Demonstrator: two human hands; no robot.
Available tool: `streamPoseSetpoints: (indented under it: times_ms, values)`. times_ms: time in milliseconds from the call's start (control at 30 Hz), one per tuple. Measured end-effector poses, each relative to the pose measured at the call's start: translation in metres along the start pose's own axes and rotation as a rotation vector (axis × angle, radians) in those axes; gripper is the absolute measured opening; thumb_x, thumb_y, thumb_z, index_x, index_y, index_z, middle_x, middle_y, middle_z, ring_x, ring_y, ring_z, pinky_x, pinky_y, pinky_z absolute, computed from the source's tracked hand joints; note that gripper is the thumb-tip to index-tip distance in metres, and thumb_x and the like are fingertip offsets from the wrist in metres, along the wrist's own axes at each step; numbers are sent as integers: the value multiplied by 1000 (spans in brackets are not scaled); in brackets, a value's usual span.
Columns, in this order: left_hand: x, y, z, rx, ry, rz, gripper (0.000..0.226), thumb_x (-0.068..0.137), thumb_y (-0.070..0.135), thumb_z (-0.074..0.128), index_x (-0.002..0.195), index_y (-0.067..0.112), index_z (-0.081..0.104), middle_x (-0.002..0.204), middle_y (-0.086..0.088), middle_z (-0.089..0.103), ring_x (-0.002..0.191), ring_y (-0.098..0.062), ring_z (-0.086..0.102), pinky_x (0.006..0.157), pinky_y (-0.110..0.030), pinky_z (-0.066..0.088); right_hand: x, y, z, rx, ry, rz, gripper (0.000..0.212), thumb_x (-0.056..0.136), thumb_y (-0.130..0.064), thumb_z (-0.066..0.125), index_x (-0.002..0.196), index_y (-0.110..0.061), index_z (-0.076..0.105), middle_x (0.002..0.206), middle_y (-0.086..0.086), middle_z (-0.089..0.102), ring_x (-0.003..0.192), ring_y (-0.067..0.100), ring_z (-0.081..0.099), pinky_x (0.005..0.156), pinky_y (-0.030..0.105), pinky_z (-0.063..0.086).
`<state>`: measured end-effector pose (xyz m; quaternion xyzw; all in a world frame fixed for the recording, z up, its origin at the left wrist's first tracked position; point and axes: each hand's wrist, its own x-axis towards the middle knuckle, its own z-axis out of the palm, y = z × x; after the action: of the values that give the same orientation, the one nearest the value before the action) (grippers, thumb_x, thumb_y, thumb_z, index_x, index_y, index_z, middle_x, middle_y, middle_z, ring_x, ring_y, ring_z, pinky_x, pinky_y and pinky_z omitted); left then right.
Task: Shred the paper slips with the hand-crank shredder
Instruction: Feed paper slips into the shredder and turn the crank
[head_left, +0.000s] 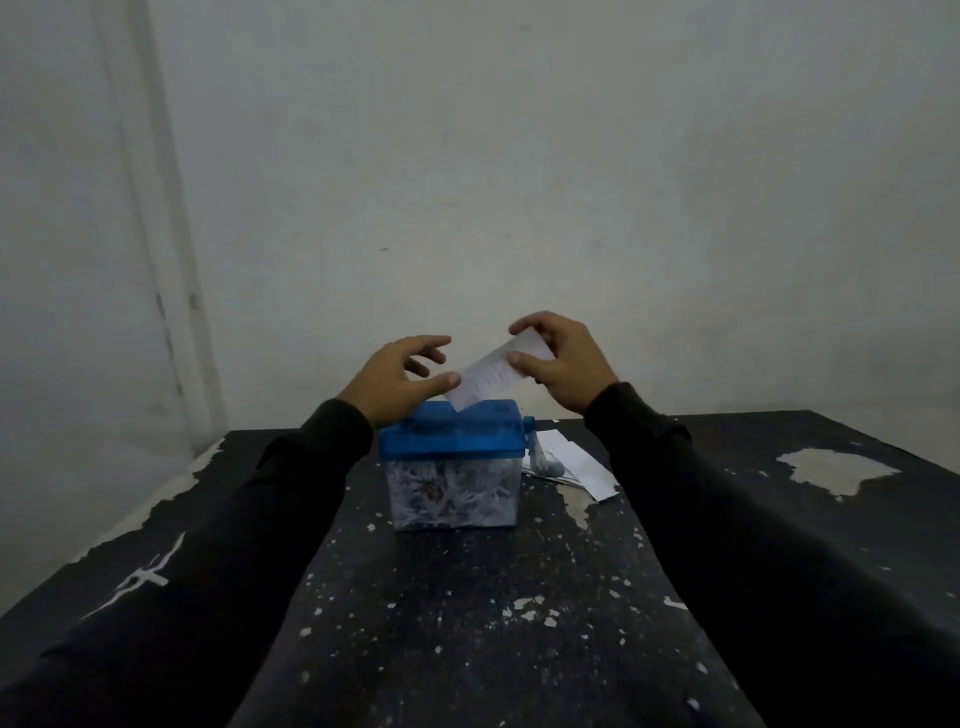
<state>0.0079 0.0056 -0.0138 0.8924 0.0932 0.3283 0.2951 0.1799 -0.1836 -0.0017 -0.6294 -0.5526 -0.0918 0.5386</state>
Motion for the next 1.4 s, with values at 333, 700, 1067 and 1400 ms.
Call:
streamPoseSetpoints:
  times_ms: [333,700,1067,1400]
  values:
    - [-8,-19,3,-176,105,-105,8,91,14,76,94,8,78,86,2,76,72,-2,71,65,-14,53,25,-14,33,47,-25,171,40,84,-28,82,114,-12,61,101,9,71,83,20,68,73,36,59]
    - [-28,-33,30,-488,269,-191,4,94,9,72,95,7,75,75,18,75,71,5,69,66,-10,52,-64,11,3,-322,-388,329,82,68,-46,91,140,-33,54,122,1,65,103,15,63,80,24,48]
    - [-36,-38,41,-420,304,-155,15,97,14,69,82,15,69,88,2,73,71,5,66,65,-12,50,-52,11,-23,-59,-622,447,69,92,-11,73,152,-19,41,85,14,75,73,29,73,77,42,63]
    - [-37,-39,40,-357,238,-151,16,97,13,68,88,0,71,86,-1,73,75,-4,67,66,-14,50,-16,24,-12,152,-312,545,65,96,-60,54,89,3,69,54,12,55,47,26,57,50,29,52]
